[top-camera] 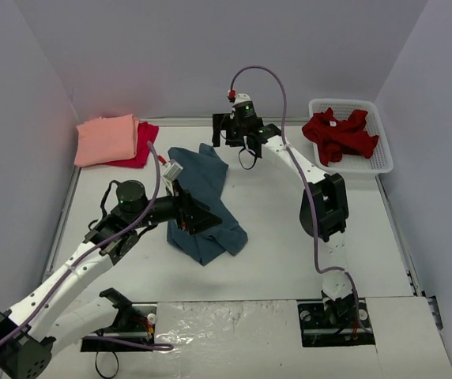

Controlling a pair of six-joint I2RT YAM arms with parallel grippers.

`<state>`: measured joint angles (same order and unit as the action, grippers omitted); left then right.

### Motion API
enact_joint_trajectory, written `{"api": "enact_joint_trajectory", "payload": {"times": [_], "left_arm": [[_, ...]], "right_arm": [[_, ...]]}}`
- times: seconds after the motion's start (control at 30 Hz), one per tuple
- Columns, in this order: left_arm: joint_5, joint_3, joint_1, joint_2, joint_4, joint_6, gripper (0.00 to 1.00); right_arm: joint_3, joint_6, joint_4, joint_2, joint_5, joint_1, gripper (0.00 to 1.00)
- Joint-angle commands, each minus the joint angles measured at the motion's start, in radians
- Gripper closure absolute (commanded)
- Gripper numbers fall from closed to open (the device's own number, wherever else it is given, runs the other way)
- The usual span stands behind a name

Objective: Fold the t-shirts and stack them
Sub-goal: Flatten out the tshirt

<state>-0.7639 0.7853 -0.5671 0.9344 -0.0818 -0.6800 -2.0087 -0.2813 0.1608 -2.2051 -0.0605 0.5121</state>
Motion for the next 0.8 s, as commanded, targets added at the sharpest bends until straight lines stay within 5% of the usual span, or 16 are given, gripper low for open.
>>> {"api": "enact_joint_trajectory", "payload": {"times": [0.0,0.27,0.4,0.53,0.77], "left_arm": [[0.038,0.06,0.001,-0.068,-0.003,0.051,0.06],[0.501,0.045,0.004,-0.302,0.186,0.053,0.06],[0.862,0.054,0.006,-0.413,0.368,0.037,0.06],[0.983,0.04,0.004,-0.476,0.418,0.034,0.06],[1.025,0.051,0.004,-0.473,0.481,0.033,0.06]], "right_arm": [[0.018,0.008,-0.01,0.111,-0.021,0.022,0.07],[0.181,0.123,-0.01,0.209,-0.131,0.14,0.23],[0.277,0.155,-0.007,0.263,-0.09,0.245,0.37],[0.335,0.191,0.014,0.271,-0.015,0.328,0.5],[0.357,0.189,0.045,0.191,-0.001,0.419,0.47]]}}
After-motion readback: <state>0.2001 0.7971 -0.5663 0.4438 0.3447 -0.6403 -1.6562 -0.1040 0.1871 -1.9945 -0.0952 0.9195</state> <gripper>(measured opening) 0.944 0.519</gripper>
